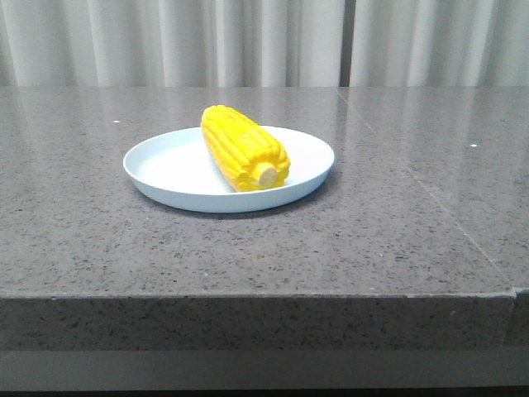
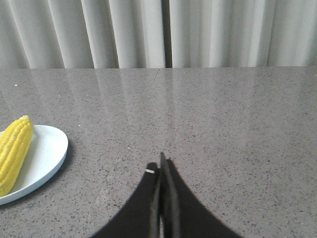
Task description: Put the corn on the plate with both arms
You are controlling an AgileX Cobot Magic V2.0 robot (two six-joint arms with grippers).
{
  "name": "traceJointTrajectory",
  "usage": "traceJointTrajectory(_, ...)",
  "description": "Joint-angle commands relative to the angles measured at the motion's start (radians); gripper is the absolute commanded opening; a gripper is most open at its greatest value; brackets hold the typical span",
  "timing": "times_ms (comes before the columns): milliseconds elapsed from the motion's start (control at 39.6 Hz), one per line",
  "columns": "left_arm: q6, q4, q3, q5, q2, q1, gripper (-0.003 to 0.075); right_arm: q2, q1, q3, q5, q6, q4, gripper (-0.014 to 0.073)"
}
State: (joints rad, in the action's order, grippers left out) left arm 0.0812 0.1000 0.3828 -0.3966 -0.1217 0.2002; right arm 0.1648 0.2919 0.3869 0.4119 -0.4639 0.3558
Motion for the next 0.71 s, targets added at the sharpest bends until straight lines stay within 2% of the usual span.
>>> traceJointTrajectory(0,0.0,0.002,0.025,0.091,-0.012,0.007,-0.002,0.012,-0.007,0.025,-0.082,0.002,0.026,-0.0069)
traceJointTrajectory(430,0.0,-0.012,0.012,0.113,-0.002,0.005,-0.002,0.012,-0.007,0.025,-0.082,0.002,0.026,-0.0069)
traceJointTrajectory(683,0.0,-0.055,-0.156,0.163,0.15,-0.088,-0.002,0.012,-0.007,0.023,-0.083,0.002,0.026,-0.0069)
